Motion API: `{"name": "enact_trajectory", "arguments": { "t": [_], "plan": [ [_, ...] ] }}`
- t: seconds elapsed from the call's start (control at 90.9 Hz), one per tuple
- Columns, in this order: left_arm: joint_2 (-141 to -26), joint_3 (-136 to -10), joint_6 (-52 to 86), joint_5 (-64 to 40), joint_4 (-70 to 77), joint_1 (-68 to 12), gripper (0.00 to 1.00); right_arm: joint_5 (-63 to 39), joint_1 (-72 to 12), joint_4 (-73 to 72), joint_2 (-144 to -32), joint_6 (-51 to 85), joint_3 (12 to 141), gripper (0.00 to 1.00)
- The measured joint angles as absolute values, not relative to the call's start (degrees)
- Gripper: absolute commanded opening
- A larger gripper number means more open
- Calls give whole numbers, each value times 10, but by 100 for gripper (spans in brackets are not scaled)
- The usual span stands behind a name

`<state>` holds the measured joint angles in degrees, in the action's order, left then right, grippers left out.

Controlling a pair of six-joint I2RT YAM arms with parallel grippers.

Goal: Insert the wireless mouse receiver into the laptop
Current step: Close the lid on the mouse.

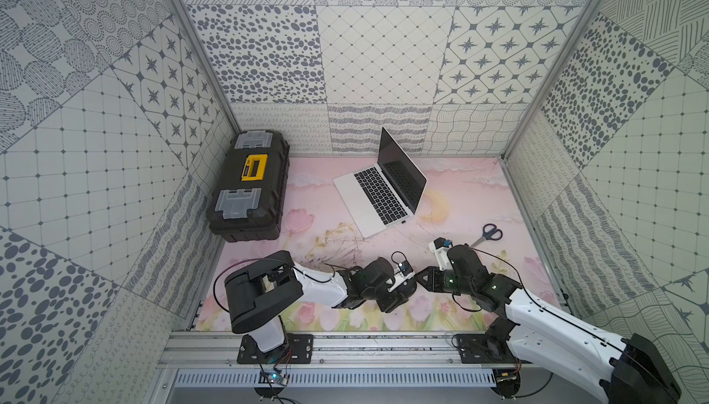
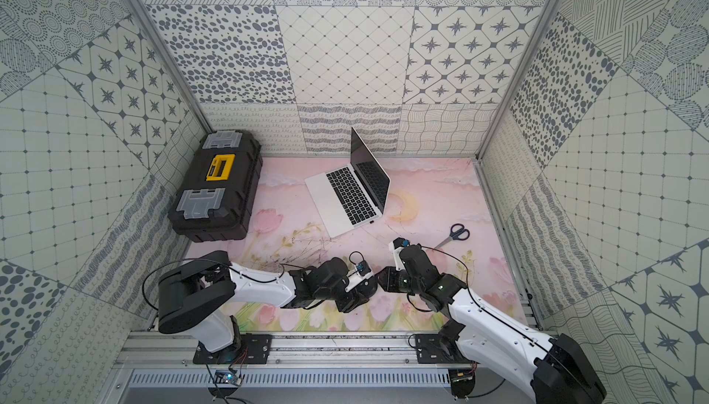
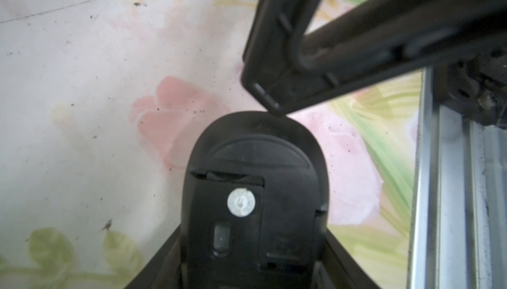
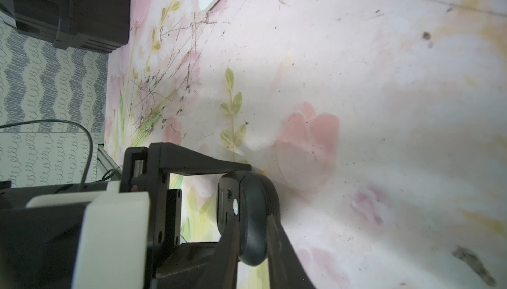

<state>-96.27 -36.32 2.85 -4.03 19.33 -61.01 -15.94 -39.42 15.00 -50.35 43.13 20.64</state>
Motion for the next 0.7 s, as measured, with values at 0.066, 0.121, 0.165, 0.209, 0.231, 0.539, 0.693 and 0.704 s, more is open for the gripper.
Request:
{"name": "enact_trajectory", "arguments": {
  "t": [0.066, 0.121, 0.165, 0.209, 0.231, 0.539, 0.693, 0.704],
  "plan": [
    [-964, -363, 29, -40, 194, -610, 13, -162, -397, 150, -509, 431, 206, 12],
    [-964, -363, 29, -40, 194, -610, 12, -165, -400, 149, -515, 431, 206, 11],
    [-964, -363, 29, -41, 196, -610, 11, -167, -402, 147, -521, 432, 206, 10],
    [-965, -363, 28, -41, 196, -610, 10, -169, -404, 143, -528, 432, 206, 10],
    [-965, -363, 28, -41, 196, -610, 9, -171, -406, 140, -532, 433, 206, 10],
    [-969, -365, 29, -42, 203, -610, 1, -175, -421, 98, -535, 442, 203, 32],
    [-950, -363, 50, -48, 188, -608, 0, -164, -407, 117, -470, 449, 190, 61],
    [-947, -362, 53, -49, 185, -607, 0, -163, -405, 118, -467, 444, 190, 64]
  ]
}}
